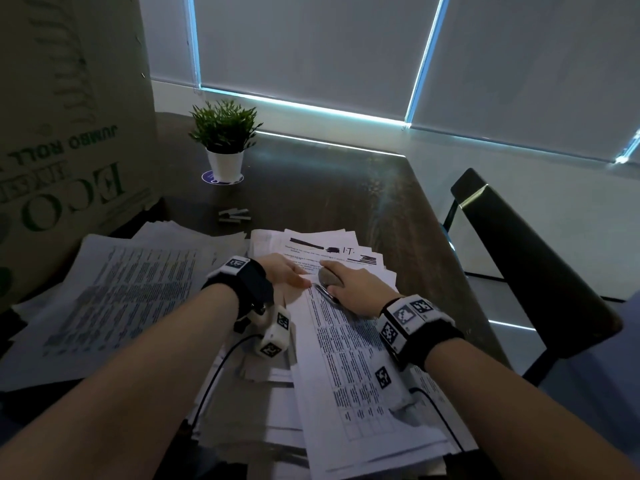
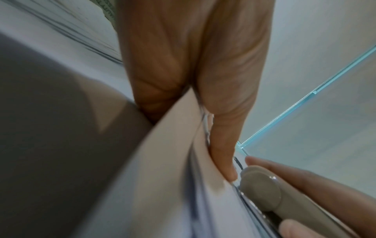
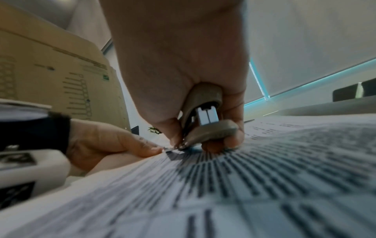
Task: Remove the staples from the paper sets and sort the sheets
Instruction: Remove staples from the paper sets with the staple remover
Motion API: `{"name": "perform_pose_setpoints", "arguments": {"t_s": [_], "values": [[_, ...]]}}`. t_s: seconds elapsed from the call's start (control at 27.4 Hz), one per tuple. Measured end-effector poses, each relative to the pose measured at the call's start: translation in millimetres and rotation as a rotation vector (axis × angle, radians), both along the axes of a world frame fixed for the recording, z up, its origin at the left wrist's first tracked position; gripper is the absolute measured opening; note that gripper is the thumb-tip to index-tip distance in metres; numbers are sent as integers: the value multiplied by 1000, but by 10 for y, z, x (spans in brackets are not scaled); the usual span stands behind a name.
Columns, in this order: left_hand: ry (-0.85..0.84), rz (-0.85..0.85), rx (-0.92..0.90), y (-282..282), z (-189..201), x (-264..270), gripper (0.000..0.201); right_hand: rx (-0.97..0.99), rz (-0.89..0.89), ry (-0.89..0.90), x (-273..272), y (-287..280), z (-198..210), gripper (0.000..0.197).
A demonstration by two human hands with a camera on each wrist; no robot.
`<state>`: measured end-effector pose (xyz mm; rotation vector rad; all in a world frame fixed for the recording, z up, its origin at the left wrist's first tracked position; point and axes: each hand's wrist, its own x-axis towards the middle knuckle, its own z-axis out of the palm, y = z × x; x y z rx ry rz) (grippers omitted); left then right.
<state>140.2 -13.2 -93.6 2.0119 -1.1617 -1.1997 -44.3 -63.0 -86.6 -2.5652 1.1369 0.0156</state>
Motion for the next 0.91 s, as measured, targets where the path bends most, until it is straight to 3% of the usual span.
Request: {"name": "perform_pose_setpoints", "arguments": {"t_s": [0.22,0.4,0.69,0.77,0.91], "values": [[-3,-36,30,43,44,-23,36,-59,0,-69,129,107,-38,49],[-26,-28,31,26,6,-7,38,-133,24,-36,144,139,-18,25],[-161,32,-57,-18,-11,-114,45,250,38,-223,82,-223,73,26],[-153,35,-61,-23,5,-150,47,389,-16,-361,32,-226,67,26],[-146,37,-59,-47,-5,-177,41,794,-315,-762,-59,-140,-54,25]]}}
